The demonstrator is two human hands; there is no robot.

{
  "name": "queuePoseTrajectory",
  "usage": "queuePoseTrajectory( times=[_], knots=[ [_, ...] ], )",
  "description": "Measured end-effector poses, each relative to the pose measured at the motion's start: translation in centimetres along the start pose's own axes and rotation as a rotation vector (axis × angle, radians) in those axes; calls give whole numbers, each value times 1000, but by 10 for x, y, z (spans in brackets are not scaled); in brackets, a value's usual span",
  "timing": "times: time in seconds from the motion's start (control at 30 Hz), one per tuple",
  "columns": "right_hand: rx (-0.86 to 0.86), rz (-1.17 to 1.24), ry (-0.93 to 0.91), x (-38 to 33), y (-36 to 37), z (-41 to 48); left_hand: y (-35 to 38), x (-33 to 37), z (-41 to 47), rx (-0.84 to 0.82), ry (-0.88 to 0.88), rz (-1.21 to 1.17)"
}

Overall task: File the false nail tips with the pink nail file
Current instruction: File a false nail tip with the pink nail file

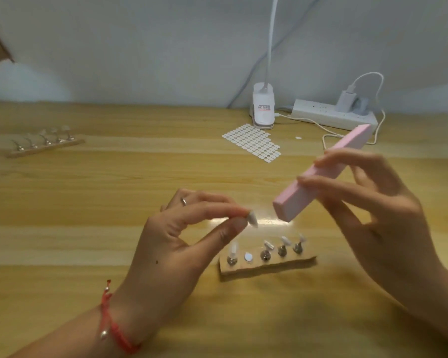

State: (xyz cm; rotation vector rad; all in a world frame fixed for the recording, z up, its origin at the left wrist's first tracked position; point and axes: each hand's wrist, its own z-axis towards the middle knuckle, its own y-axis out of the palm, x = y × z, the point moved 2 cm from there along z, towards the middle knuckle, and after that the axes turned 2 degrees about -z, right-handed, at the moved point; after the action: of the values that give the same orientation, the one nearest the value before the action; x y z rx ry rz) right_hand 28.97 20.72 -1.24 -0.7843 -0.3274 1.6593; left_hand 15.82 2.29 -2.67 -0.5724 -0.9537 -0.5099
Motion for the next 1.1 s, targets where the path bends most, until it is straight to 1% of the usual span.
queuePoseTrajectory(
  times=[0.13, 0.2, 0.3, 0.4, 0.53, 0.63, 0.83, 0.9, 1.03, 1.1],
  knots=[
    [-35, 69, -108, -10, 5, -7, -2, -4, 1, 25, -86, -31],
    [-58, 70, -162, -18, 8, -9, -3, -5, 1, 25, -121, -6],
    [-72, 65, -252, -28, 9, -14, -1, -5, 2, -3, -125, 32],
    [-90, 38, -332, -38, 14, -17, 1, -5, 1, -39, -125, -25],
    [-64, -1, -319, -37, 15, -15, 3, -2, -1, -73, -149, -173],
    [-47, -32, -298, -33, 11, -12, 3, -1, -2, -108, -230, -265],
    [-34, -69, -323, -33, 6, -9, 2, -2, -1, -190, -382, -458],
    [-18, -57, -329, -38, 8, -11, 2, -3, -1, -225, -414, -487],
    [-63, -47, -446, -47, 16, -20, 3, 0, -2, -259, -413, -550],
    [-34, -62, -372, -40, 11, -14, 2, -1, 0, -231, -407, -530]
  ],
)
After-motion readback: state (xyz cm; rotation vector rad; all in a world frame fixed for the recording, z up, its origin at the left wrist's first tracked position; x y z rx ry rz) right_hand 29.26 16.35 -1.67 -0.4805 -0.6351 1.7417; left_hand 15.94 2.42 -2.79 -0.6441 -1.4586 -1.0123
